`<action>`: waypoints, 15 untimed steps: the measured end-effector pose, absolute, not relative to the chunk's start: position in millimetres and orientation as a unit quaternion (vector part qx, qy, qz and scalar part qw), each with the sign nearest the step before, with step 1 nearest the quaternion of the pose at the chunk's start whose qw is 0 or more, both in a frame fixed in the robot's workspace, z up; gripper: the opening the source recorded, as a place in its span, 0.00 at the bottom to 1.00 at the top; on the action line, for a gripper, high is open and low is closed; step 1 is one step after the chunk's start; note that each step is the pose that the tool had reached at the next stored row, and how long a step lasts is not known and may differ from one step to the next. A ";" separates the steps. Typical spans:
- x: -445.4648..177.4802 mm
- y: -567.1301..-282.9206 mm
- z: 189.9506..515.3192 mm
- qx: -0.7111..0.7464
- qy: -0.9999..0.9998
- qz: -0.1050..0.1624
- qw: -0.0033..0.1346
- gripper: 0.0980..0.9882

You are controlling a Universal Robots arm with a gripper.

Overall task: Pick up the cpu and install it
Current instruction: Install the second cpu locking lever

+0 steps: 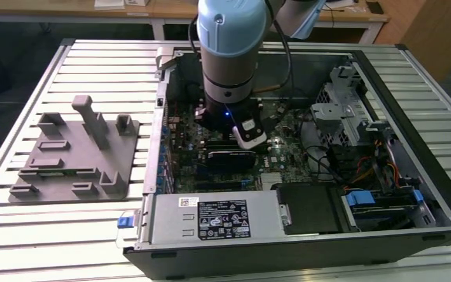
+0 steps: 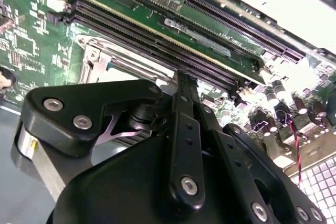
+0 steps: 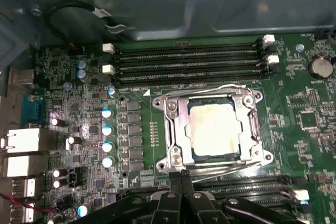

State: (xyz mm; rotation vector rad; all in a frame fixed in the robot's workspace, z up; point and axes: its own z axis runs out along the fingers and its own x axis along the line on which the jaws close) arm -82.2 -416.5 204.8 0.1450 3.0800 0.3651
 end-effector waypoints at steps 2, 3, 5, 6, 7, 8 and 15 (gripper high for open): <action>-82.5 -416.6 203.6 0.045 0.991 0.122 0.018 0.01; -82.6 -416.6 203.0 0.044 0.991 0.123 0.018 0.01; -82.8 -416.7 201.8 0.042 0.991 0.125 0.018 0.01; -83.0 -416.7 201.3 0.041 0.991 0.125 0.017 0.01; -83.4 -416.7 200.8 0.041 0.991 0.126 0.017 0.01; -83.9 -416.7 200.2 0.040 0.991 0.127 0.017 0.01; -86.9 -416.7 195.6 0.036 0.990 0.135 0.016 0.01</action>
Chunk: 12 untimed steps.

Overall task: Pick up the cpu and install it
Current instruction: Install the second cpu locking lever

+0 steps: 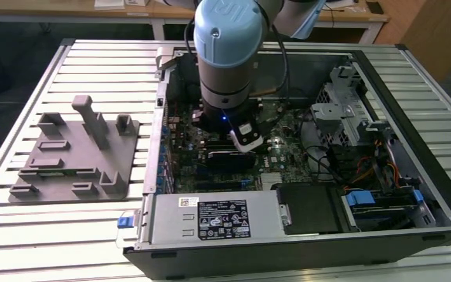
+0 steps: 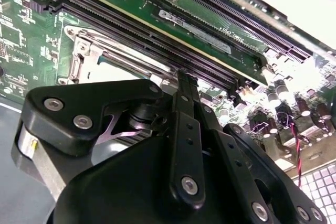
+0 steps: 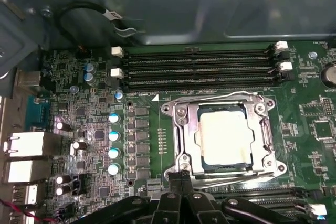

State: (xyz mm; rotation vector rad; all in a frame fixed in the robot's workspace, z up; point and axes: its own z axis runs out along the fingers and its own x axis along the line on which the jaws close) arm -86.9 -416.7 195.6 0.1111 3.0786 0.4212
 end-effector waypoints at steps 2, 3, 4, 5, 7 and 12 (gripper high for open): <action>-87.0 -416.7 194.9 0.035 0.990 0.137 0.016 0.01; -87.0 -416.7 194.7 0.034 0.990 0.137 0.016 0.01; -87.0 -416.7 194.6 0.034 0.990 0.137 0.016 0.01; -87.0 -416.7 194.5 0.033 0.990 0.138 0.016 0.01; -87.1 -416.7 194.3 0.032 0.990 0.138 0.016 0.01; -87.5 -416.5 193.6 0.031 0.990 0.139 0.015 0.01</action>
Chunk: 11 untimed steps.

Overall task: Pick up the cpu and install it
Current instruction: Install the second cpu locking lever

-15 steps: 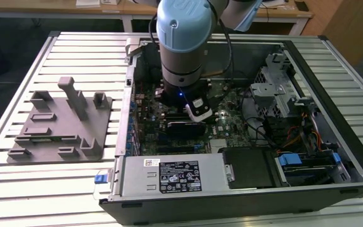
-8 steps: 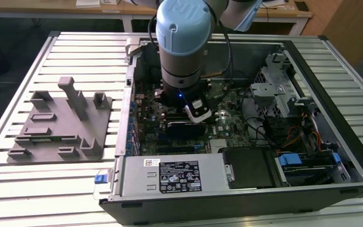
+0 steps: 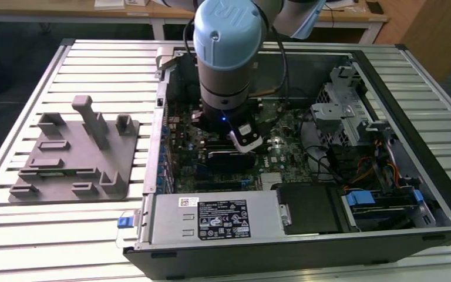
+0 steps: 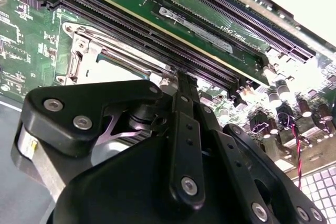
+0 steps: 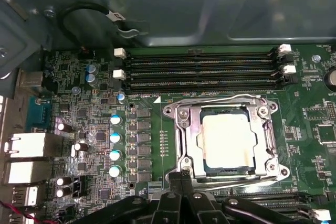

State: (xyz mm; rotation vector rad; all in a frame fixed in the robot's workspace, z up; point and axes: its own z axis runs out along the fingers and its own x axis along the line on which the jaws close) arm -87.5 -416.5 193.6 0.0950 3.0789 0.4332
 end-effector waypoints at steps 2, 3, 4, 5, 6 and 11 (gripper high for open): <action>-88.7 -416.5 193.2 0.030 0.990 0.139 0.015 0.01; -89.2 -416.4 192.9 0.030 0.990 0.139 0.015 0.01; -89.8 -416.3 192.5 0.030 0.990 0.139 0.015 0.01; -90.5 -416.3 192.2 0.030 0.990 0.139 0.015 0.01; -91.3 -416.2 191.7 0.030 0.990 0.139 0.015 0.01; -93.6 -415.9 189.6 0.029 0.990 0.139 0.015 0.01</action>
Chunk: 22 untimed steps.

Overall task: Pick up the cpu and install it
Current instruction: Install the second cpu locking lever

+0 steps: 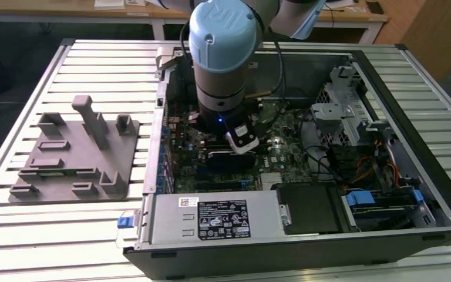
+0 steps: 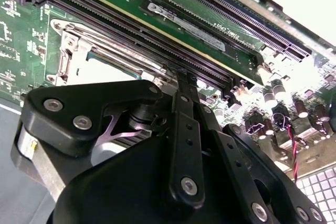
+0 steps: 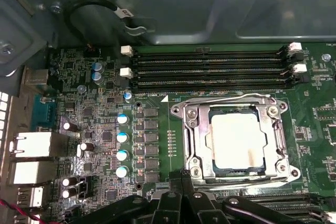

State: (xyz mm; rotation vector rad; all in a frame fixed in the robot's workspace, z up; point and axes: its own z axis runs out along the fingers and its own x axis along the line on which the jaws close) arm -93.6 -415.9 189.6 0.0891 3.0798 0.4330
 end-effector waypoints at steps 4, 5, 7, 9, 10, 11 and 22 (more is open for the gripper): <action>-94.5 -415.8 188.5 0.027 0.990 0.139 0.015 0.01; -94.5 -415.7 188.4 0.027 0.990 0.139 0.015 0.01; -94.6 -415.6 188.2 0.027 0.990 0.136 0.015 0.01; -94.6 -415.7 188.8 0.027 0.990 0.136 0.015 0.01; -94.6 -415.7 189.9 0.027 0.990 0.136 0.015 0.01; -94.6 -415.7 191.7 0.027 0.990 0.136 0.015 0.01; -94.6 -415.7 209.7 0.027 0.991 0.133 0.016 0.01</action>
